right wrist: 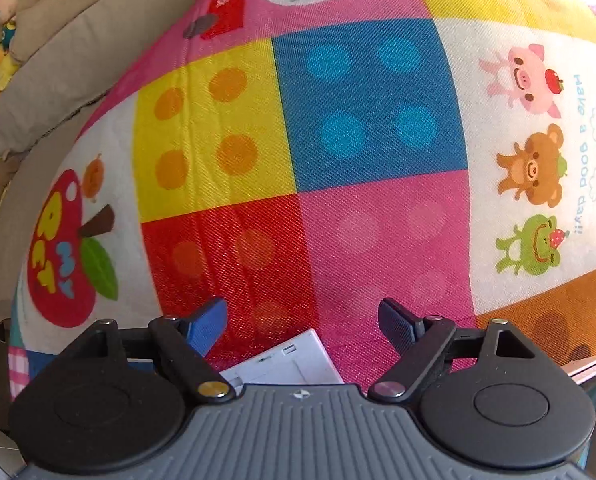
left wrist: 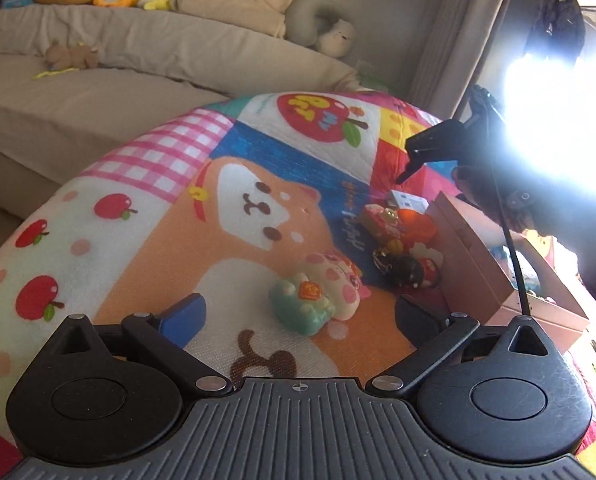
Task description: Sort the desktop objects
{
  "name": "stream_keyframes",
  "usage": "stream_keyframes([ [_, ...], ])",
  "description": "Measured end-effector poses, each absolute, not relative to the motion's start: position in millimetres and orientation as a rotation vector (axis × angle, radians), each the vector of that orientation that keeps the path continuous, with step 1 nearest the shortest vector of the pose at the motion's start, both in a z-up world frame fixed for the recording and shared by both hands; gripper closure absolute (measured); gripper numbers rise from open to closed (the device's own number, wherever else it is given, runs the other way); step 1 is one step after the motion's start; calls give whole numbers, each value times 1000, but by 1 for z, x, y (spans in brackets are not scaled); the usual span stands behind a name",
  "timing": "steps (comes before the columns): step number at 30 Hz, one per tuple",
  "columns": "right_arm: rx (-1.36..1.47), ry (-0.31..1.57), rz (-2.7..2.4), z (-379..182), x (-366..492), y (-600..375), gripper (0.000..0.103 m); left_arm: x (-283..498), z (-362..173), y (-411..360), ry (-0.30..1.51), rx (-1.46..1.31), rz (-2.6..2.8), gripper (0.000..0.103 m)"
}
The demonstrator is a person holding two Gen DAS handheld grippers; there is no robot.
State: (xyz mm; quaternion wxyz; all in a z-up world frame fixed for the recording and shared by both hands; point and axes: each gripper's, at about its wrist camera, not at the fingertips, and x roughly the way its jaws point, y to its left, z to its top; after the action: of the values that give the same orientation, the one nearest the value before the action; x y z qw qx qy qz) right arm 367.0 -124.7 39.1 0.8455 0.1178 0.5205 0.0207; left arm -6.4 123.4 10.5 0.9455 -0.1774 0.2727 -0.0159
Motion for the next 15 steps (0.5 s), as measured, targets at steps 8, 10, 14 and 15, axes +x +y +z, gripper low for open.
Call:
stream_keyframes([
  [8,55,1160,310,32,334,-46,35,-7,11,121,576,-356,-37,0],
  [10,-52,1147,381,33,312,-19,36,-8,11,119,587,-344,-35,0],
  [14,-113,1228,493,27,265,4,35,-12,12,114,603,-314,-33,0],
  [15,-130,1231,514,28,249,5,35,-13,12,113,606,-303,-37,0],
])
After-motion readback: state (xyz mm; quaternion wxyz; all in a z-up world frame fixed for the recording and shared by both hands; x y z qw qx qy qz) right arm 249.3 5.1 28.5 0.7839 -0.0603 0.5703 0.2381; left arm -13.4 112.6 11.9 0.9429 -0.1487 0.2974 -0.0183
